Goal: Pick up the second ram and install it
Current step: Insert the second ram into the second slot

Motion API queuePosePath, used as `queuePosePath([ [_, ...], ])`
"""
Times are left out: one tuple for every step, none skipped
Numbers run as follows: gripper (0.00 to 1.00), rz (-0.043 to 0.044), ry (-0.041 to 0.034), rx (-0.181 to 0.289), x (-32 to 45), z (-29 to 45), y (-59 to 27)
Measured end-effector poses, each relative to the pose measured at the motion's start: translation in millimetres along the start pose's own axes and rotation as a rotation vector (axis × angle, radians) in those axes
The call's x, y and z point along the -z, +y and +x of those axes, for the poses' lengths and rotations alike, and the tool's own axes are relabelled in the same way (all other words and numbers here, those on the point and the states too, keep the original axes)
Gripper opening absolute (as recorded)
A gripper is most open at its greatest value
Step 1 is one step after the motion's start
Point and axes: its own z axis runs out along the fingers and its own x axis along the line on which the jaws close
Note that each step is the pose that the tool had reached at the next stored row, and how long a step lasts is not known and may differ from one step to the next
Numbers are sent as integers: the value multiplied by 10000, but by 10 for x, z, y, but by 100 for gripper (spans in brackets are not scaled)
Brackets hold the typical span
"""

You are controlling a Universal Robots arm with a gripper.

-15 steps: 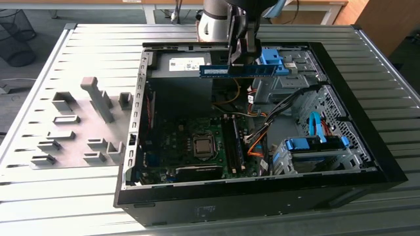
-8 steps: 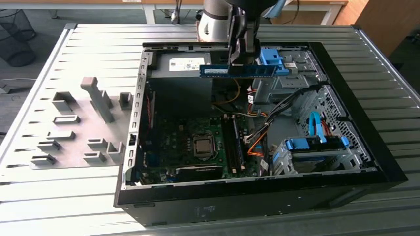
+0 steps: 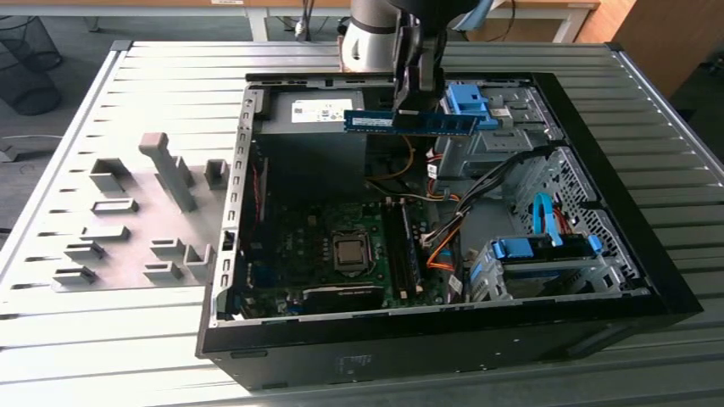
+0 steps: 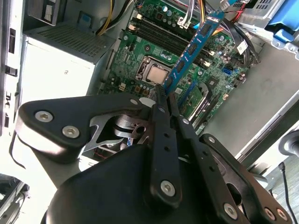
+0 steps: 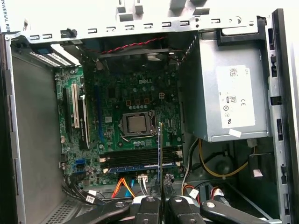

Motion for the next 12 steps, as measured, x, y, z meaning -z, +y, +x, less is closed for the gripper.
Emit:
queuePosePath([
  [14, 0, 1, -1, 0, 0, 0],
  [14, 0, 0, -1, 0, 0, 0],
  [14, 0, 0, -1, 0, 0, 0],
  [14, 0, 0, -1, 0, 0, 0],
  [14, 0, 1, -1, 0, 0, 0],
  [14, 0, 0, -1, 0, 0, 0],
  [14, 0, 0, -2, 0, 0, 0],
  [14, 0, 0, -1, 0, 0, 0],
  [14, 0, 1, -6, 0, 0, 0],
  [14, 0, 0, -20, 0, 0, 0],
  [14, 1, -1, -49, 0, 0, 0],
  [14, 1, -2, -94, 0, 0, 0],
])
